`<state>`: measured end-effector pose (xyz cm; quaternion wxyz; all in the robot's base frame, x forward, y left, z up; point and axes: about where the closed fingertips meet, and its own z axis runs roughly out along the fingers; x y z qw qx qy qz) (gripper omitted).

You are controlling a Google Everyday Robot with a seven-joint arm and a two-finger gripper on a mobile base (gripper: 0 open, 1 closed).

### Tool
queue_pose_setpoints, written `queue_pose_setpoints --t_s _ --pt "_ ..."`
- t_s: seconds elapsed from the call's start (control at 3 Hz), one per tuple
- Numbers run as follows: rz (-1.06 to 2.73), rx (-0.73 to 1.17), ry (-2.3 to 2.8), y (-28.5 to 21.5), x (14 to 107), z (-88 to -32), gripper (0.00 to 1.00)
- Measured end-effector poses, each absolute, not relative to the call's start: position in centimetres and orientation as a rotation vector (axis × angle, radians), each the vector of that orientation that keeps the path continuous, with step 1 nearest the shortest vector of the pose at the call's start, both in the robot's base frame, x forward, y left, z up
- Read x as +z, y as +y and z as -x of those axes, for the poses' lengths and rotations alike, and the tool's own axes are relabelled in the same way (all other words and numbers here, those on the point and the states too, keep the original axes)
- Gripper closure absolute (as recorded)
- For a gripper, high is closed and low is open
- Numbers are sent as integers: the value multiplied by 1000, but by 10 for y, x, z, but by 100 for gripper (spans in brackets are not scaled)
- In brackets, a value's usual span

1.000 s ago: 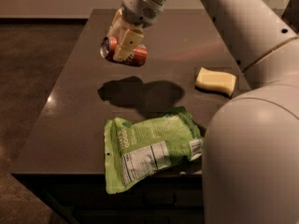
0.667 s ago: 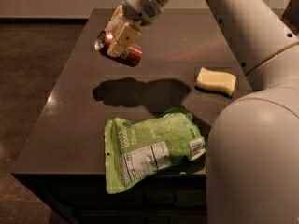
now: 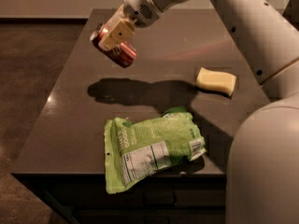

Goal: Place coke can upright

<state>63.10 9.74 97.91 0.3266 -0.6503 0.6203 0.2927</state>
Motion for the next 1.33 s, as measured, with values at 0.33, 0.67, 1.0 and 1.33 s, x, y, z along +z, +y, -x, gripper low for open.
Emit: queue_pose_setpoints --t_s 0.33,0.67,1.0,1.33 --pt "1547 809 1686 103 978 -639 100" --pt "1411 843 1702 105 976 -646 100" --pt "1272 871 1682 104 972 -656 100" --pt "1163 899 1633 103 964 -667 100"
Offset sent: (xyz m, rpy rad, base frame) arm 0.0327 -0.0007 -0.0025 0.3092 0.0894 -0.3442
